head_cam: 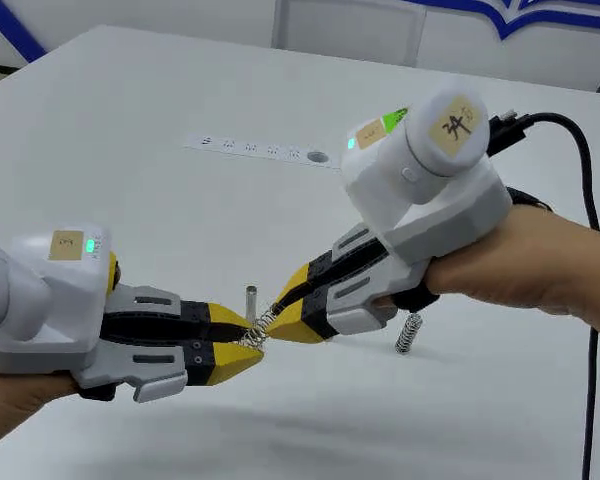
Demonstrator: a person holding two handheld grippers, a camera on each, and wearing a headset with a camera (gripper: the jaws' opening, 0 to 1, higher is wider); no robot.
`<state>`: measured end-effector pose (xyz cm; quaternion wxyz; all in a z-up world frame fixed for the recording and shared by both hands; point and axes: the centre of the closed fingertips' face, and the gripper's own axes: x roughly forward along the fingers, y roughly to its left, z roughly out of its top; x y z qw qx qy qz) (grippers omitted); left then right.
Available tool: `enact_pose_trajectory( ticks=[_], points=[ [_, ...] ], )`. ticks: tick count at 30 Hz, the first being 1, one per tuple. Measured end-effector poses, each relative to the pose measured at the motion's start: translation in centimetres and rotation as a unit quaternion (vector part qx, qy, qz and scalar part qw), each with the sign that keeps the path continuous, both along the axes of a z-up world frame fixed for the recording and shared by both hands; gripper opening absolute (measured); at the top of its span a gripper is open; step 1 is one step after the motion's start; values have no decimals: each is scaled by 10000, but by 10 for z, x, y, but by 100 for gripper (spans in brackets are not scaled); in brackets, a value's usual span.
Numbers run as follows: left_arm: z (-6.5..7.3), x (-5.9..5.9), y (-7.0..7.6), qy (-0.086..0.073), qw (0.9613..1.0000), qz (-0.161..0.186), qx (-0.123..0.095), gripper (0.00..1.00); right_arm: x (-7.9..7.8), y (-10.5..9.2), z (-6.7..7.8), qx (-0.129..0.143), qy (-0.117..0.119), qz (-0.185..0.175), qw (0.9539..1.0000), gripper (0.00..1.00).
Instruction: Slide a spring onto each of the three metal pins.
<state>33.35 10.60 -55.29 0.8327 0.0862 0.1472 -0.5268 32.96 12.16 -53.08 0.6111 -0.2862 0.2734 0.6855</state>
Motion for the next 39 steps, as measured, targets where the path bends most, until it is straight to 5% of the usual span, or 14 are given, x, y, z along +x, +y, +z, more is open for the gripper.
enact_pose_trajectory(
  ticks=[5, 25, 39],
  points=[
    [-7, -4, -3, 79, 9998, -89, 132, 10, -2, -1, -7, -208, -109, 143, 9996, 12],
    [-8, 0, -2, 151, 9999, 6, 68, 12, -1, 0, -11, -432, -137, 295, 9985, 12],
    [-12, 2, 16, 187, 9994, 286, 67, 23, 26, -22, -9, -782, -395, 138, 9961, 12]
  ],
)
